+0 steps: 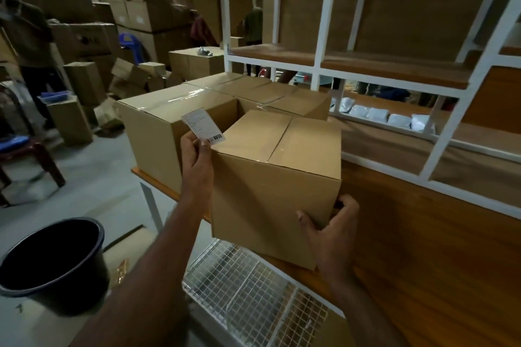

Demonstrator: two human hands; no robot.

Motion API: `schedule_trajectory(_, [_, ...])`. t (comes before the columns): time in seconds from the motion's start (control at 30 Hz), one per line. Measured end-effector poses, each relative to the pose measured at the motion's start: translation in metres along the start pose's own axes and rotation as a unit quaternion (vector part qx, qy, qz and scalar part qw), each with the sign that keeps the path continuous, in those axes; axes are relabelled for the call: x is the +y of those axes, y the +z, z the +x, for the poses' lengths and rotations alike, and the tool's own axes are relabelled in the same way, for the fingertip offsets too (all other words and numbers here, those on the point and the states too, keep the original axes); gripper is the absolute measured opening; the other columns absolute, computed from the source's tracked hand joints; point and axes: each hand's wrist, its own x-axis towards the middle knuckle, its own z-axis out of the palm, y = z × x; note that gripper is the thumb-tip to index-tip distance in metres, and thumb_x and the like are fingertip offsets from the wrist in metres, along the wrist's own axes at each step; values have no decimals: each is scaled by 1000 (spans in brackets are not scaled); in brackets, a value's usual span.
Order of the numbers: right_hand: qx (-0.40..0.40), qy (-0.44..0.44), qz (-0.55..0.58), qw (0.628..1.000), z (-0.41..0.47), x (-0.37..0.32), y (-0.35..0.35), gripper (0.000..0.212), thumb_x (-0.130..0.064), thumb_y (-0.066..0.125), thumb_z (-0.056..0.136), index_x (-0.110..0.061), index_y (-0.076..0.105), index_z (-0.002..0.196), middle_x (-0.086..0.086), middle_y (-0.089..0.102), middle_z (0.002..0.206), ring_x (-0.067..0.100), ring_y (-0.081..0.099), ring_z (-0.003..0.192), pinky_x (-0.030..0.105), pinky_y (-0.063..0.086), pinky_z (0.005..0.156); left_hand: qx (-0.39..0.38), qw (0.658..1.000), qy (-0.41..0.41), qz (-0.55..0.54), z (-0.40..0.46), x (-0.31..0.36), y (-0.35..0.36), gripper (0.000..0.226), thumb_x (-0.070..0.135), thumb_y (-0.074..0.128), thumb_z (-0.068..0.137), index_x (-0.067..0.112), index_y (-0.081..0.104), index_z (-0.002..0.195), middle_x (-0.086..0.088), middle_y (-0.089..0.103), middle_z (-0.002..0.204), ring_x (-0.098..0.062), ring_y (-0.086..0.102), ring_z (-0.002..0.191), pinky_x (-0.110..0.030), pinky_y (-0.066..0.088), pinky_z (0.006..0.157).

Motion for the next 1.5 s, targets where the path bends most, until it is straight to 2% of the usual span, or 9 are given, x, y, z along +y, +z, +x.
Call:
schedule_trajectory(0.13, [4, -7, -10, 1000, 7, -7, 34, 83, -36, 90, 66, -19, 35, 127, 17, 50, 121, 26, 56, 105, 41, 59, 73, -25, 1000, 4, -1, 34, -16, -13, 26, 30, 40, 108, 27, 42, 134, 17, 55, 115, 17, 54, 99, -8, 46, 80])
schedule_trajectory(0.27, [19, -21, -1, 1000, 3, -20, 59, 78, -43, 82, 67, -18, 36, 125, 22, 50, 123, 26, 56, 105, 22, 50, 72, -46, 999, 15, -2, 60, -26, -25, 24, 24, 41, 108, 22, 43, 132, 15, 54, 114, 18, 54, 97, -5, 46, 81])
schedule_trajectory(0.37, [55, -46, -18, 997, -4, -26, 76, 79, -43, 82, 70, -12, 36, 126, 26, 44, 128, 31, 55, 111, 31, 56, 76, -59, 998, 31, 0, 71, -32, -34, 26, 20, 42, 108, 19, 44, 133, 13, 54, 117, 17, 53, 101, -5, 45, 84])
schedule_trajectory(0.5, [148, -133, -60, 978, -9, -41, 82, 67, -46, 77, 82, -10, 37, 123, 20, 36, 128, 21, 42, 117, 29, 51, 85, -46, 998, 42, -13, 74, -35, -43, 25, 19, 44, 107, 19, 46, 132, 9, 55, 123, 7, 53, 115, -17, 48, 98])
schedule_trajectory(0.6, [170, -215, -50, 960, -8, -64, 84, 61, -36, 81, 81, -10, 41, 120, 16, 39, 119, 17, 42, 108, 23, 47, 81, -12, 998, 66, -3, 65, -26, -48, 20, 17, 42, 107, 16, 47, 127, 8, 55, 118, 9, 56, 109, -16, 50, 90])
schedule_trajectory(0.9, [24, -251, 109, 961, -13, -113, 106, 41, -33, 69, 90, -12, 50, 119, 10, 47, 120, 25, 55, 104, 17, 43, 90, -22, 997, 71, 22, -3, -11, -84, 14, 9, 43, 107, 8, 55, 114, 0, 64, 106, -4, 65, 100, -18, 53, 79])
schedule_trajectory(1.03, [-54, -226, 185, 955, -30, -137, 123, 43, -39, 62, 93, -12, 49, 123, 7, 50, 122, 24, 55, 107, 30, 51, 87, -30, 998, 45, 43, -35, -9, -112, 12, 23, 47, 101, 21, 58, 107, -8, 65, 110, -18, 65, 106, -28, 55, 85])
schedule_trajectory(1.2, [-178, -170, 263, 933, -64, -178, 161, 44, -30, 69, 92, -14, 48, 128, 6, 58, 119, 12, 56, 105, 19, 52, 84, 24, 997, 14, 68, -44, -14, -165, 22, 26, 50, 98, 13, 59, 114, -15, 66, 116, -28, 65, 110, -40, 56, 92])
schedule_trajectory(1.5, [-321, -184, 295, 881, -115, -238, 289, 11, -4, 65, 92, -8, 65, 102, 2, 66, 94, 12, 62, 85, 23, 55, 74, 110, 976, -44, 181, -18, -72, -305, 31, 14, 50, 103, 15, 58, 133, 3, 65, 119, -11, 62, 114, -25, 54, 94])
